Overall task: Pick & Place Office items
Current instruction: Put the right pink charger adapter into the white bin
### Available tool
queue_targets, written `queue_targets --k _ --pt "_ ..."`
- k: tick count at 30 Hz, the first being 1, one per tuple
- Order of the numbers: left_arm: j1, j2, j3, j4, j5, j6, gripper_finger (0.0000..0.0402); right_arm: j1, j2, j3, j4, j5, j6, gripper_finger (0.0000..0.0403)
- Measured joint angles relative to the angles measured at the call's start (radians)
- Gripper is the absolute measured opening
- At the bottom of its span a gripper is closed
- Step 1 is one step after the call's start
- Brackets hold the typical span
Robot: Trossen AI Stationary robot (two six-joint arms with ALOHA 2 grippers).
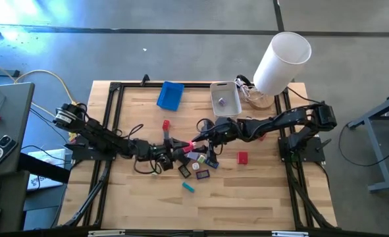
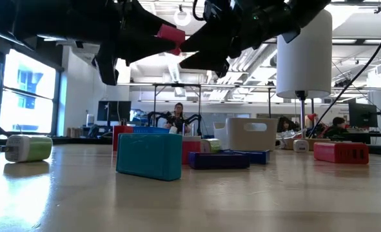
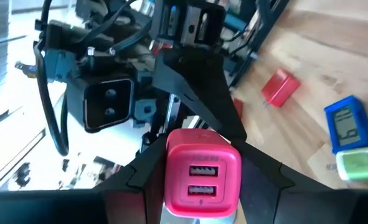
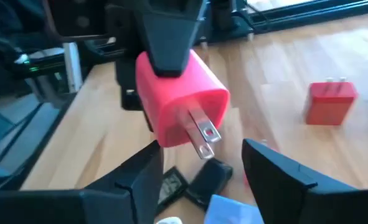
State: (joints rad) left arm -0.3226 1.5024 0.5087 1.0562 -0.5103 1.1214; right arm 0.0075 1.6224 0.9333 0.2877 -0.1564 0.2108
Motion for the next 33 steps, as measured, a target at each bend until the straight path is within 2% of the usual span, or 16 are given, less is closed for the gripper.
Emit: queue_targets --k 3,7,13,16,25,28,33 --pt "-0.003 0.000 0.000 -0.001 -0.037 -0.036 0.0145 0.001 -0.014 0.000 -0.005 0.003 0.000 0.0224" --pt "0.016 -0.002 0.000 -0.002 -0.139 -0.113 0.0145 0.001 -0.049 -0.001 -0.067 -0.010 -0.018 0.0232" --pt "0.084 -0.016 0.000 -0.002 -0.252 -0.253 0.0145 -0.008 -0.118 0.000 -0.184 0.130 0.016 0.0231" --pt "0.158 -0.024 0.000 -0.003 -0.305 -0.364 0.0145 -0.003 -0.151 0.000 -0.252 0.177 0.026 0.0231" --pt "0.434 -0.036 0.001 -0.006 -0.465 -0.649 0.0145 0.032 -0.149 0.000 -0.285 0.184 0.026 0.0231" --pt "0.504 -0.033 0.000 -0.056 -0.469 -0.776 0.0145 0.039 -0.144 0.000 -0.298 0.184 0.024 0.0231" --pt "0.585 -0.034 0.000 -0.149 -0.357 -1.028 0.0145 0.039 -0.145 0.000 -0.294 0.184 0.006 0.0231"
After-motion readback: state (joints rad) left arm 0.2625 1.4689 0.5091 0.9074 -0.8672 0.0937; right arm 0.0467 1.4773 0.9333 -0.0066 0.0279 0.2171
